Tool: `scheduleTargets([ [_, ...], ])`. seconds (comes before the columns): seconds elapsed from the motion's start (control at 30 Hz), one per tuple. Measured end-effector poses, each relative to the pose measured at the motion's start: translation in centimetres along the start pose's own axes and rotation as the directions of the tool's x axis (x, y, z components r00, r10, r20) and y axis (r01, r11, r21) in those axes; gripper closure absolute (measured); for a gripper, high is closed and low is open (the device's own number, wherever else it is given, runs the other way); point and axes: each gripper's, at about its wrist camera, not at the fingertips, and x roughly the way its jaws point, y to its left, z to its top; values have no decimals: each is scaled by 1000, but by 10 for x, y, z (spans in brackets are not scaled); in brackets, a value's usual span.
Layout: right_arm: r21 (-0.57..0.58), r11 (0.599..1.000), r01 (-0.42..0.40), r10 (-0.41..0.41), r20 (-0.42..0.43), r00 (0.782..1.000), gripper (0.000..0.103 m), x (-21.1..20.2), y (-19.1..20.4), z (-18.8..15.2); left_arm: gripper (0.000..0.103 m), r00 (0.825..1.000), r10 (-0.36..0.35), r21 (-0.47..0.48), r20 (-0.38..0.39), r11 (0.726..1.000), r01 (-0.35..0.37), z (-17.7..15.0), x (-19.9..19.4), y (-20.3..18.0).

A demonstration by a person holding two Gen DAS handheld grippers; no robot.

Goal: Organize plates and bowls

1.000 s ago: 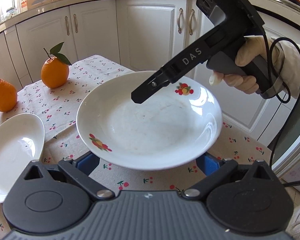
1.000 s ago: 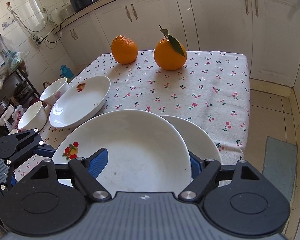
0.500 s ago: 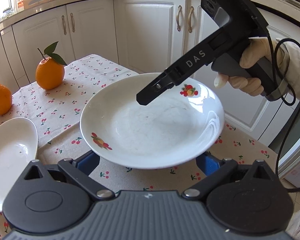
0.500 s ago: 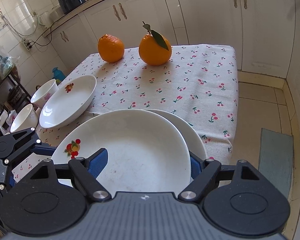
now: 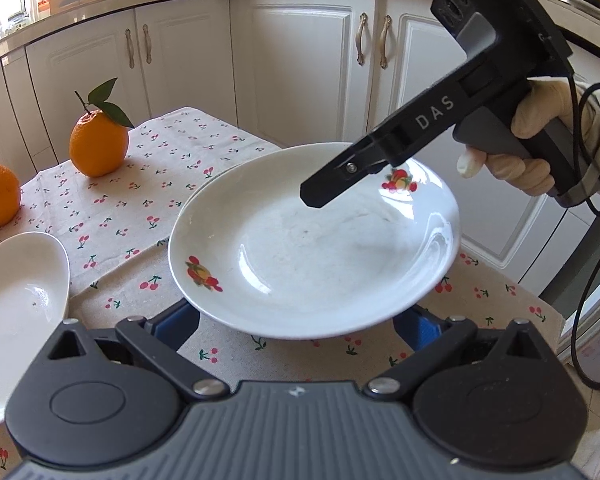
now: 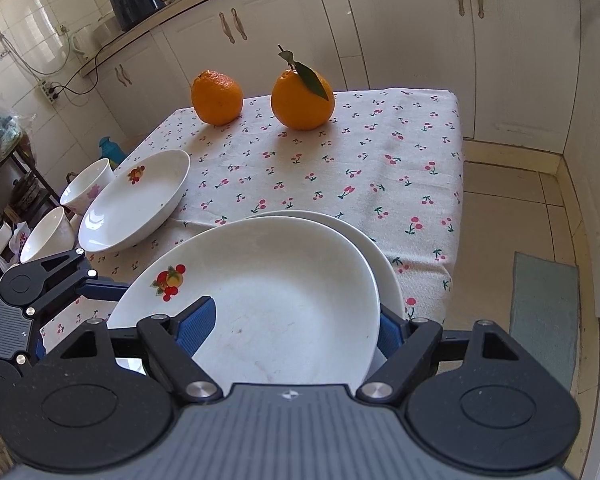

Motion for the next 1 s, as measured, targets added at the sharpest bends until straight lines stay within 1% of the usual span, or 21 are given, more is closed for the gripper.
scheduleTargets([
  [0.17,6,1000,18,-18,7,1000,17,-7,1,-4,0,1000,-2,-13,13,1000,3,-2,-2,1],
  [0.37,5,999,49,-49,11,999,16,-14,4,-6,0,999,-1,9,33,1000,0,-2,-1,-2],
  [0.5,5,998,63,-63,8,998,14,-15,8,-8,1,999,0,8,41,1000,0,-3,-2,-3],
  [1.0,-5,987,158,-159,-14,987,12,-16,23,-17,1,996,9,-31,85,1000,-6,-10,-17,-1],
])
